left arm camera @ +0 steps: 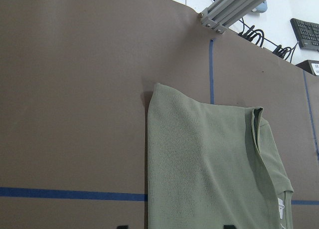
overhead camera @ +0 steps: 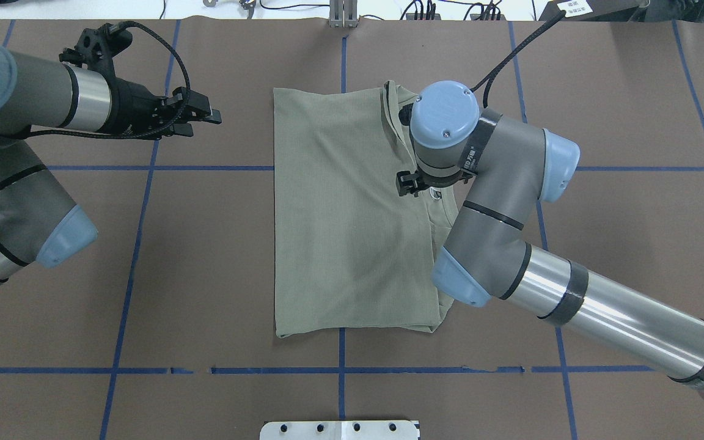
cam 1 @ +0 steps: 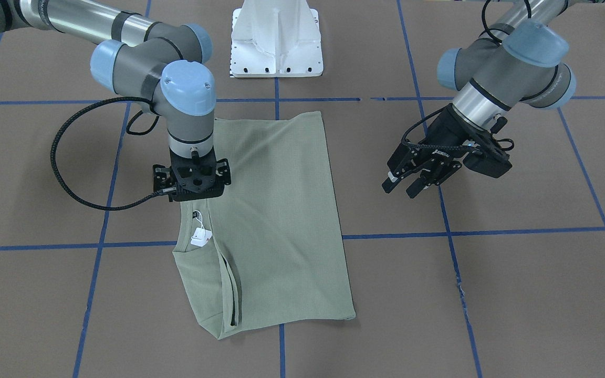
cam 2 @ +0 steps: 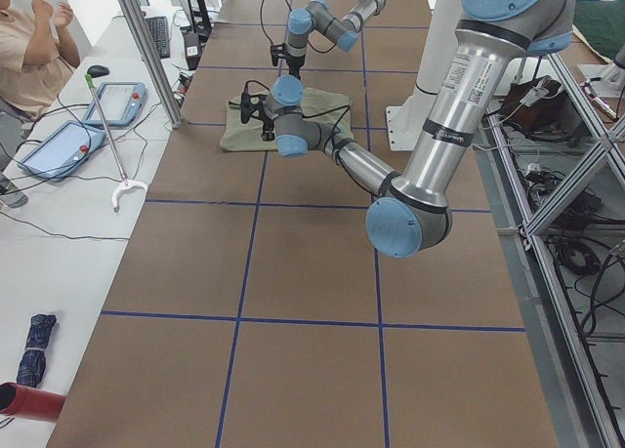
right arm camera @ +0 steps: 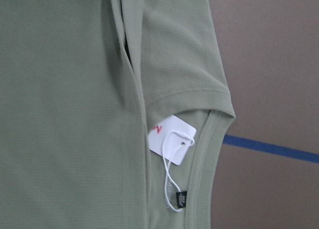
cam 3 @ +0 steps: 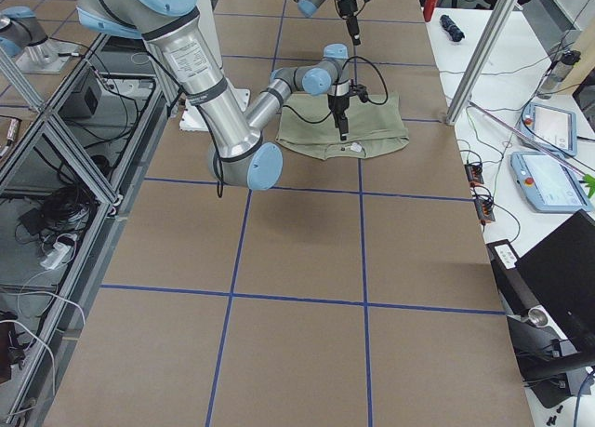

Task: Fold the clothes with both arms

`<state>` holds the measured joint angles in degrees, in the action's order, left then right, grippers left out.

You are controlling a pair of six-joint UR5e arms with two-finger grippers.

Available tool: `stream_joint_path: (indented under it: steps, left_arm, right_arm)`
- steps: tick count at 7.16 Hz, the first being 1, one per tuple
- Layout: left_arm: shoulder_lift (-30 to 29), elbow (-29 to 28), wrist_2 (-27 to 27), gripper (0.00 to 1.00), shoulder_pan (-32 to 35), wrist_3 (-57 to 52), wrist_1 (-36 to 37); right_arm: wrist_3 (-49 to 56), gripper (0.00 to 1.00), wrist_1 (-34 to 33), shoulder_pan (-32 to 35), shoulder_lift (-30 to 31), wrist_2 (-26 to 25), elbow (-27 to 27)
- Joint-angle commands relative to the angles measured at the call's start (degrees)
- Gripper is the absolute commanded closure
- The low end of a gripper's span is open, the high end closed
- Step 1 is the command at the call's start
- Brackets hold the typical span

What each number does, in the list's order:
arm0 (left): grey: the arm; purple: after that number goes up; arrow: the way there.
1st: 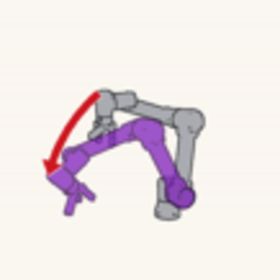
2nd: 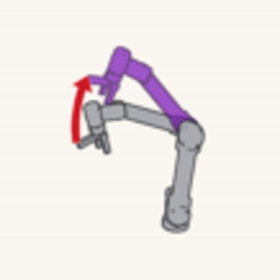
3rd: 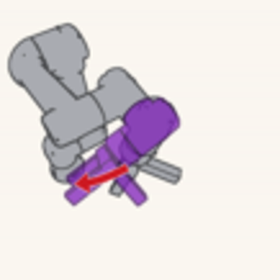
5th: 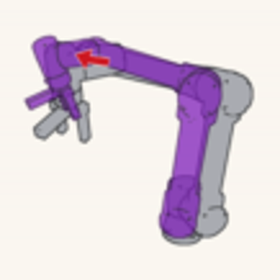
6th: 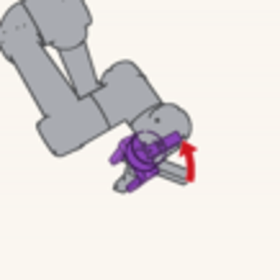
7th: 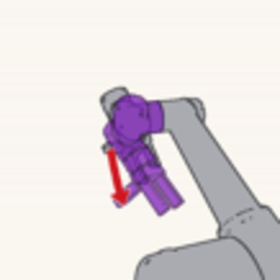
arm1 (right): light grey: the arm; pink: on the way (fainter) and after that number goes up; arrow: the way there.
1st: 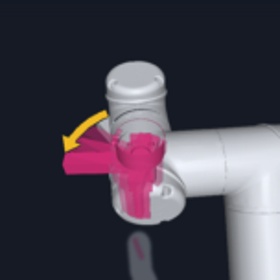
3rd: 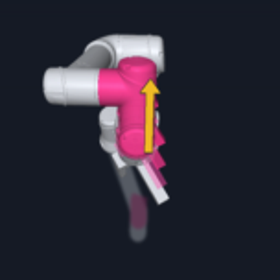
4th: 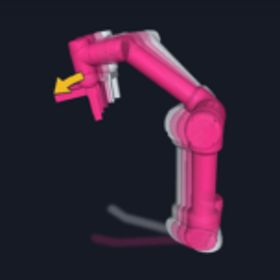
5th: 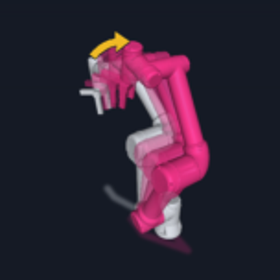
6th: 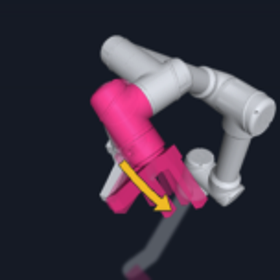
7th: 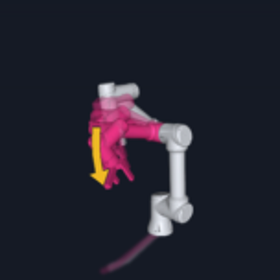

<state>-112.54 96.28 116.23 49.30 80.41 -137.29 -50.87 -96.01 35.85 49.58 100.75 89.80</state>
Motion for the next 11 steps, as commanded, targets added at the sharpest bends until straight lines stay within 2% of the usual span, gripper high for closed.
stream_joint_path:
  steps: [1,3,6,8,9,11]
  left_arm:
    - [0.74,0.14,0.05,0.30,0.01,0.01,-0.08]
    - [0.83,0.58,-0.04,0.30,0.01,0.01,-0.09]
    - [0.75,2.15,0.13,0.30,0.09,0.71,-0.17]
    - [0.83,2.86,0.13,0.30,0.01,0.63,-0.17]
    - [0.75,2.95,0.13,0.30,0.01,0.54,-0.17]
    - [0.83,4.27,0.13,0.30,0.09,0.54,-0.17]
  right_arm:
    - [-5.10,0.00,8.01,0.10,-2.20,-0.12,-4.53]
    - [-4.15,0.00,8.29,1.06,-4.21,-0.47,-8.47]
    - [-4.32,0.00,8.64,1.24,-7.02,-4.86,-12.79]
    - [-4.41,0.00,14.50,2.03,-9.57,-5.30,-20.41]
    - [-4.32,0.00,14.62,2.29,-13.59,-5.48,-25.76]
    - [-2.22,0.00,14.80,3.96,-13.98,-5.39,-27.39]
